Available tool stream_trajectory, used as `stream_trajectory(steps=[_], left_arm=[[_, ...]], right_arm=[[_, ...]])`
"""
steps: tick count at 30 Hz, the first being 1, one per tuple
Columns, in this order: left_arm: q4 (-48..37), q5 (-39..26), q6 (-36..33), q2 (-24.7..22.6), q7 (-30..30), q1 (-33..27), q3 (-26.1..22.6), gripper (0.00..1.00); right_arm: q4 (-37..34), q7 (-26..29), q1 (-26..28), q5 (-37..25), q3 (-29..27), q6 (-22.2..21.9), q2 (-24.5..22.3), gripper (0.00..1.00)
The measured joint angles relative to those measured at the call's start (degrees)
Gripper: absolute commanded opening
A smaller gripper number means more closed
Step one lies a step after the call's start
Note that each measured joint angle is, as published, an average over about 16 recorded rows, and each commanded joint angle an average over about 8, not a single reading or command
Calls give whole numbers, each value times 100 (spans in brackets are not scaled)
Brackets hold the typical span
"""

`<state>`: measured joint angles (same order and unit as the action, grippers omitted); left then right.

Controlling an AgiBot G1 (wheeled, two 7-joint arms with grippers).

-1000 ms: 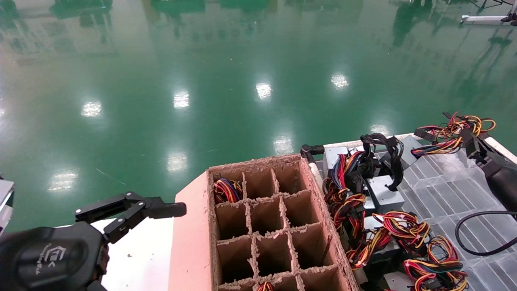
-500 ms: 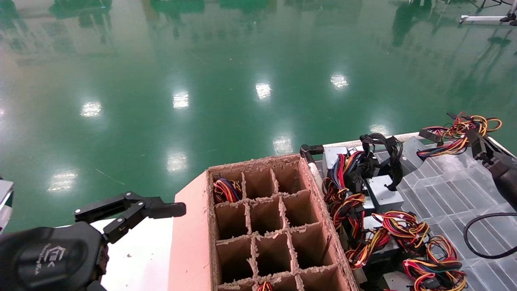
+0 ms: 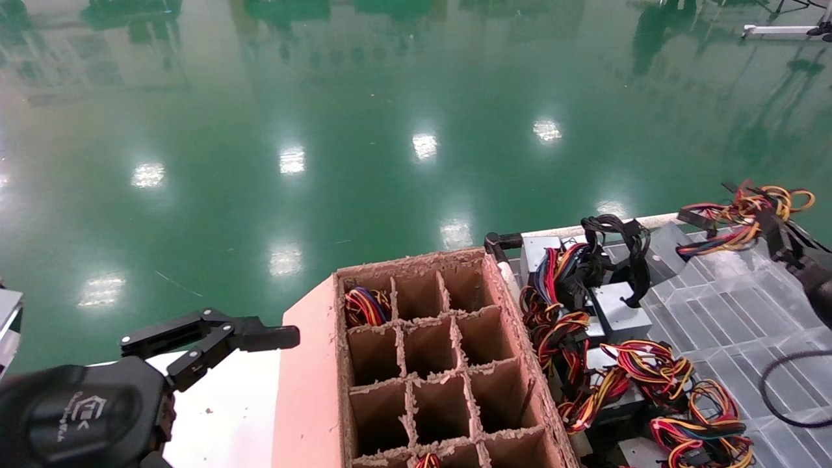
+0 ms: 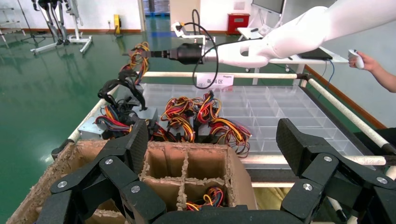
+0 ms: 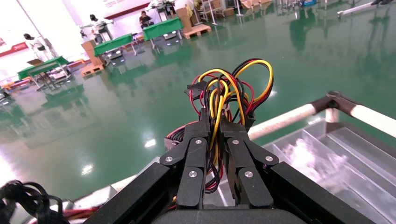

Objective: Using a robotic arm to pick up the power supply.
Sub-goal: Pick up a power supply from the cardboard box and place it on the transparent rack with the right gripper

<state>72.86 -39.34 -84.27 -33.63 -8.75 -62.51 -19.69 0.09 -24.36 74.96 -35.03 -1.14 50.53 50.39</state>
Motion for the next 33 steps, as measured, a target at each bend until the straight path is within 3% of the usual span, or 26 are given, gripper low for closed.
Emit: stream_trajectory(steps=[17, 33], left_arm=[[0, 1, 1, 1, 1, 0, -2, 100], [0, 2, 1, 1, 2, -1, -3, 100]], right_arm=[[58, 39, 48, -77, 55, 147, 36, 0], [73, -100, 767, -575, 405, -407, 745, 0]])
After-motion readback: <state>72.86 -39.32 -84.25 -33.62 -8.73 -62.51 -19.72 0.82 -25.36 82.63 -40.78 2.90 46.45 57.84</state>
